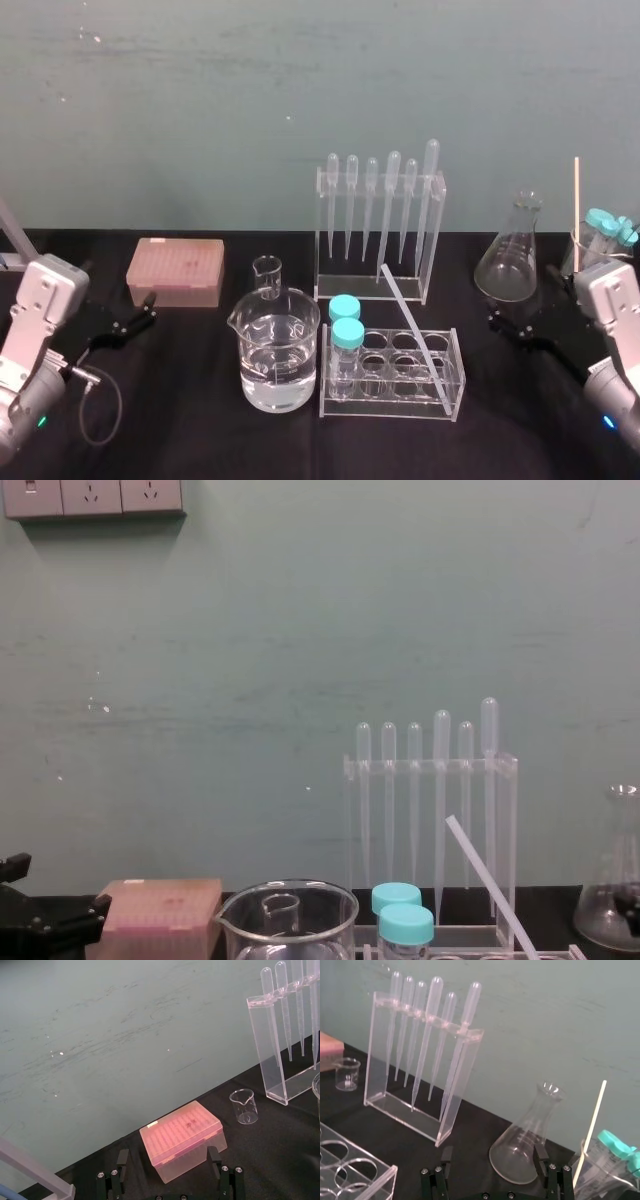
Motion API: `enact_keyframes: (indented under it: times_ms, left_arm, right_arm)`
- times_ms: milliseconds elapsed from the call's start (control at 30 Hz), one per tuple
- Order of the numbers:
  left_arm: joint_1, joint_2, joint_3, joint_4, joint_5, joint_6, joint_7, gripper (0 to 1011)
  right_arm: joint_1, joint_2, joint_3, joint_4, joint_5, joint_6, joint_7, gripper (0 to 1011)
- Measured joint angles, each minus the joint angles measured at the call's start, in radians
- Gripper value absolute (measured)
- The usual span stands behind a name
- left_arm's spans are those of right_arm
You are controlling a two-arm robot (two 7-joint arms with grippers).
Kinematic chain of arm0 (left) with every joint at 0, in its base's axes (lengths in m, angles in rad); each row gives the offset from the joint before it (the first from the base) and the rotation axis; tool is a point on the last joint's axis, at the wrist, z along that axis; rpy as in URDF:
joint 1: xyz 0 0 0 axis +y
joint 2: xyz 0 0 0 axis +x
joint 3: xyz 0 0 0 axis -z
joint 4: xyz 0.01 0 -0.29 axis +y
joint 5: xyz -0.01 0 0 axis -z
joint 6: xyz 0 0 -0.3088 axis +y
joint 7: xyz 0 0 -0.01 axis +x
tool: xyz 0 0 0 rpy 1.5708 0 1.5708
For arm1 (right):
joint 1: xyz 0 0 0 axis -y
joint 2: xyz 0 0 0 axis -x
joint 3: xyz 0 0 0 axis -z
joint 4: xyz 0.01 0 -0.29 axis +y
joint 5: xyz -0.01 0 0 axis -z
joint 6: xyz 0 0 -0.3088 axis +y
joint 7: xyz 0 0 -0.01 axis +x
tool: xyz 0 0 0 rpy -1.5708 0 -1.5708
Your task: Pick up the stirring rod with one hand, then place it down.
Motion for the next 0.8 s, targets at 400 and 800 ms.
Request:
enact_keyframes:
  times_ms: [400,800]
  left_arm:
    - [0.0,0.0,0.0,0.0,0.0,0.0,0.0,1000]
    - [0.0,0.0,0.0,0.0,0.0,0.0,0.0,1000]
  right_arm:
    - [-0.074,0.042,0.057,-0.164,0.026,-0.161,0.104,1011]
    - [0.009,-0.006,-0.013,-0.117,0.077,-0.191,0.33,1010]
